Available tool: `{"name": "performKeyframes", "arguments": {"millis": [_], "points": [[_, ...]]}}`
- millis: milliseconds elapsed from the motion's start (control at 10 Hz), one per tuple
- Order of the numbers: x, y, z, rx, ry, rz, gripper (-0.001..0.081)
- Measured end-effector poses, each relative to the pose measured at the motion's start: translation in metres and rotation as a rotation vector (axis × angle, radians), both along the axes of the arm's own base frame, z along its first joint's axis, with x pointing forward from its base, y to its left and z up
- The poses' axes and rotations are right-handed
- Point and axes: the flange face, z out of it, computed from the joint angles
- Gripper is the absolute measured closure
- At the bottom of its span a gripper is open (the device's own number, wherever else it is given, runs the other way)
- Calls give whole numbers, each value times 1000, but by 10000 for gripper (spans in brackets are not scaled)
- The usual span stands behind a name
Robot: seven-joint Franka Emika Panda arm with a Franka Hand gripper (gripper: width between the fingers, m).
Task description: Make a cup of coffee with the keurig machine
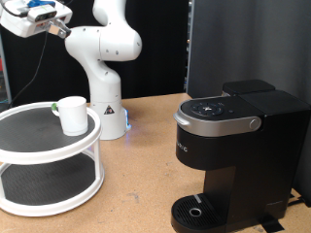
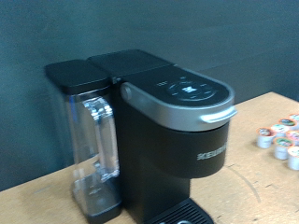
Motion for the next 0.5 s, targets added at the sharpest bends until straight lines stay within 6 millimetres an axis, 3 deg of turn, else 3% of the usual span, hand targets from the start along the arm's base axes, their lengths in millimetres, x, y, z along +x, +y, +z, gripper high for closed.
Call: {"name": "performKeyframes", "arguments": {"millis": [500], "points": [[-27,-21,5,-7,25,32,804]]}}
